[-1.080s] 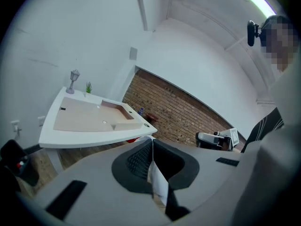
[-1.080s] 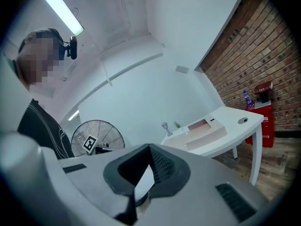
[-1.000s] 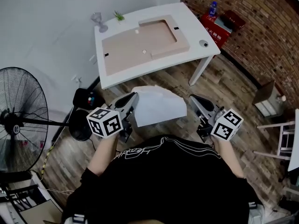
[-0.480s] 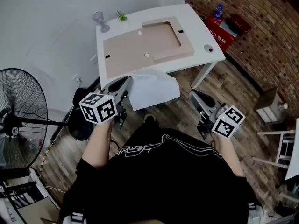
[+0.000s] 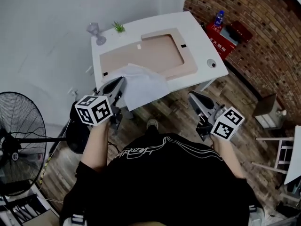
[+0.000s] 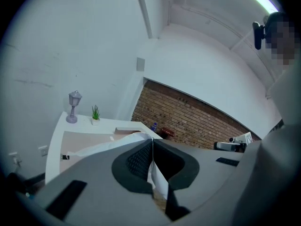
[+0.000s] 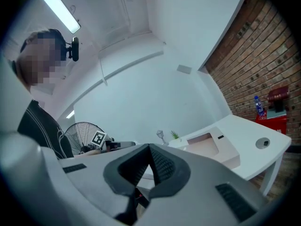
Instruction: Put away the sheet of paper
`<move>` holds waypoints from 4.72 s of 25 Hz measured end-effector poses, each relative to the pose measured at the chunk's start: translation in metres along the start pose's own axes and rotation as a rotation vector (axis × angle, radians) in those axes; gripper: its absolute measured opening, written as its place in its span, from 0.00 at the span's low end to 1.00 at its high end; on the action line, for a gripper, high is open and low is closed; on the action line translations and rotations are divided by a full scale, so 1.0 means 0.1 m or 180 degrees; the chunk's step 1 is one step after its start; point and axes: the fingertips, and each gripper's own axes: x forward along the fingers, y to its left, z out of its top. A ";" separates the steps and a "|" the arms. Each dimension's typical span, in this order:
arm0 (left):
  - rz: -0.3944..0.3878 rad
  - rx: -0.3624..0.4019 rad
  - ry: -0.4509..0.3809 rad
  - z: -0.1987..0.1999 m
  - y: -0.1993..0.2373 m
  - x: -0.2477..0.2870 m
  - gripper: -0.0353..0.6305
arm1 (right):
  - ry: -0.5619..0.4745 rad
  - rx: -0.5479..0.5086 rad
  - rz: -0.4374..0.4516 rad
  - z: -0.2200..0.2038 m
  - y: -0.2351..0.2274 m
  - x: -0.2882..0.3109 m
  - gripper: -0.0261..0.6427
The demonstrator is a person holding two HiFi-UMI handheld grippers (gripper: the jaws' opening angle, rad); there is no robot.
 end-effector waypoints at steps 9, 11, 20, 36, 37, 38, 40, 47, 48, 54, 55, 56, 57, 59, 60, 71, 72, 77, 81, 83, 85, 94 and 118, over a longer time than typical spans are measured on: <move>-0.0061 -0.0043 0.0064 0.41 0.66 0.53 0.11 | -0.0014 -0.0083 -0.0124 0.41 -0.35 0.65 0.04; -0.0079 -0.0043 0.0092 0.45 0.78 0.64 0.11 | -0.0001 -0.0099 -0.0138 0.47 -0.42 0.78 0.04; -0.0211 0.0017 0.0173 0.52 1.23 1.08 0.11 | 0.0087 -0.0102 -0.0226 0.57 -0.76 1.27 0.04; -0.0386 0.0214 0.0489 0.14 1.38 1.46 0.11 | 0.0187 0.0209 -0.0218 0.46 -1.29 1.59 0.04; -0.0376 0.0229 0.0514 0.11 1.38 1.47 0.10 | 0.0201 0.0217 -0.0193 0.47 -1.33 1.60 0.04; -0.0366 0.0238 0.0541 0.08 1.38 1.48 0.11 | 0.0217 0.0215 -0.0168 0.49 -1.36 1.61 0.04; -0.0342 0.0230 0.0591 0.02 1.36 1.50 0.11 | 0.0242 0.0205 -0.0114 0.53 -1.41 1.63 0.04; -0.0152 0.0156 0.0743 -0.22 1.34 1.54 0.11 | 0.0249 0.0183 0.0062 0.68 -1.56 1.64 0.04; -0.0134 0.0141 0.0765 -0.25 1.34 1.55 0.10 | 0.0251 0.0182 0.0082 0.70 -1.57 1.64 0.04; -0.0022 0.0086 0.0873 -0.38 1.32 1.56 0.10 | 0.0282 0.0189 0.0166 0.74 -1.69 1.60 0.04; -0.0006 0.0068 0.0874 -0.40 1.32 1.58 0.11 | 0.0288 0.0197 0.0172 0.75 -1.71 1.60 0.04; 0.0007 0.0048 0.0874 -0.42 1.31 1.59 0.11 | 0.0297 0.0207 0.0182 0.75 -1.73 1.60 0.04; 0.0019 0.0034 0.0879 -0.44 1.31 1.60 0.11 | 0.0311 0.0216 0.0200 0.75 -1.74 1.61 0.04; 0.0046 0.0039 0.0905 -0.49 1.29 1.61 0.10 | 0.0353 0.0214 0.0251 0.74 -1.74 1.62 0.04; 0.0063 0.0053 0.0923 -0.51 1.28 1.61 0.11 | 0.0380 0.0205 0.0276 0.74 -1.73 1.62 0.04; 0.0399 -0.0133 0.1022 -0.68 1.34 1.80 0.11 | 0.0477 0.0186 0.0426 0.81 -1.88 1.63 0.04; 0.0418 -0.0158 0.1031 -0.69 1.35 1.82 0.11 | 0.0483 0.0189 0.0439 0.81 -1.89 1.63 0.04; 0.0452 -0.0260 0.1079 -0.73 1.33 1.93 0.11 | 0.0488 0.0183 0.0475 0.86 -1.95 1.62 0.04; 0.0541 -0.0383 0.1131 -0.78 1.34 2.04 0.11 | 0.0523 0.0203 0.0496 0.85 -2.01 1.60 0.04; 0.0589 -0.0427 0.1161 -0.79 1.34 2.08 0.11 | 0.0536 0.0210 0.0512 0.85 -2.03 1.59 0.04; 0.0619 -0.0448 0.1182 -0.81 1.32 2.14 0.10 | 0.0535 0.0221 0.0518 0.86 -2.06 1.58 0.04; 0.0668 -0.0519 0.1250 -0.87 1.22 2.37 0.11 | 0.0543 0.0237 0.0555 0.90 -2.19 1.45 0.04; 0.0819 -0.0570 0.1398 -0.95 1.00 2.77 0.11 | 0.0660 0.0141 0.0899 0.86 -2.35 1.39 0.04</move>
